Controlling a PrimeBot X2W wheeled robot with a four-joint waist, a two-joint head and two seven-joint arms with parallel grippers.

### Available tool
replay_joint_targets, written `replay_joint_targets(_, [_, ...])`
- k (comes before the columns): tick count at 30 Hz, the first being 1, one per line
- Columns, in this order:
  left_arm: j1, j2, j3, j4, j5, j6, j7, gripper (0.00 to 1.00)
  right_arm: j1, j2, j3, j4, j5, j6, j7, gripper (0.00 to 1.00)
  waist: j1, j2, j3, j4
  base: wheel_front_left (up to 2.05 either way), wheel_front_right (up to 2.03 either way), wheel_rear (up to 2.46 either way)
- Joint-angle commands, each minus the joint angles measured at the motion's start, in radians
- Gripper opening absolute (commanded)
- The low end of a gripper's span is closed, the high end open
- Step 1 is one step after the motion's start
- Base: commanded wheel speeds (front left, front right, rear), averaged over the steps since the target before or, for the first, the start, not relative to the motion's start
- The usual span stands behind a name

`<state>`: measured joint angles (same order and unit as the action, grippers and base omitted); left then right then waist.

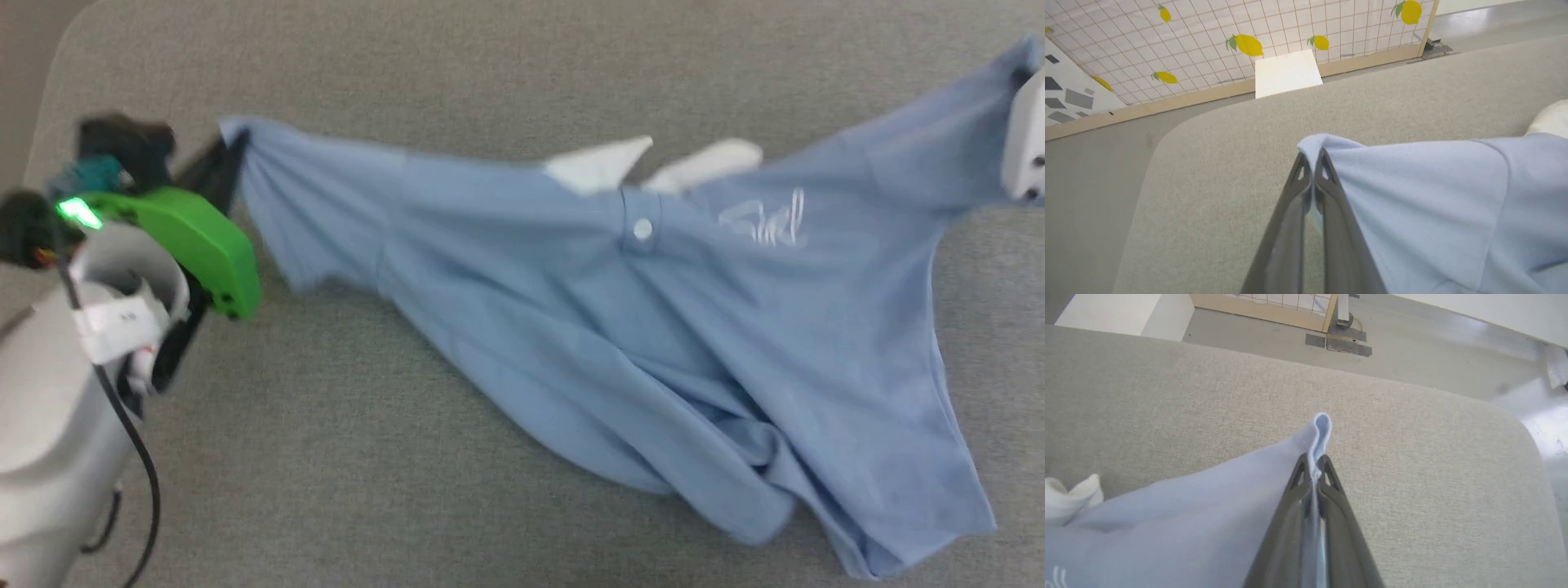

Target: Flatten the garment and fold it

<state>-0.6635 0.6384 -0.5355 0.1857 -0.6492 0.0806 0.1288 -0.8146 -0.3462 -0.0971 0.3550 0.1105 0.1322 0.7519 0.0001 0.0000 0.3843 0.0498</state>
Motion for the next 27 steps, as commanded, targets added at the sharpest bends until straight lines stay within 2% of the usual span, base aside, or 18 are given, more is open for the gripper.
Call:
replay_joint_targets(1, [-0.039,0.016,0.017,-0.015,0.013,0.015,-0.012,0.00,-0.027,-0.012,-0.003,-0.027,0.004,-0.002,-0.028,0.00,-0.0001,0.0000,-0.025,-0.023,0.00,0.00,0.00])
replay_joint_targets(8, [-0.187,0.037,0.113,-0.069,0.023,0.074,-0.042,0.00,-0.159,-0.066,0.007,-0.105,0.017,-0.002,-0.145,0.00,-0.0001,0.0000,-0.011,-0.066,0.00,0.00,0.00])
replay_joint_targets(12, [-0.296,0.023,0.151,-0.057,0.013,0.092,-0.033,0.00,-0.268,-0.075,0.020,-0.108,0.008,-0.002,-0.211,0.00,-0.0001,0.0000,0.036,-0.091,0.00,0.00,0.00])
replay_joint_targets(19, [-0.533,-0.007,0.228,-0.013,0.024,0.166,-0.044,0.00,-0.495,-0.041,-0.004,-0.080,-0.046,-0.002,-0.377,0.00,-0.0001,0.0000,0.123,-0.135,0.00,0.00,0.00])
replay_joint_targets(22, [-0.638,-0.024,0.263,0.003,0.037,0.200,-0.083,0.00,-0.594,-0.019,-0.025,-0.065,-0.084,-0.002,-0.460,0.00,-0.0001,0.0000,0.145,-0.149,0.00,0.00,0.00])
replay_joint_targets(27, [-0.752,-0.048,0.297,0.024,0.056,0.223,-0.166,0.00,-0.720,0.007,-0.050,-0.030,-0.134,-0.002,-0.590,0.00,-0.0001,0.0000,0.157,-0.159,0.00,0.00,0.00])
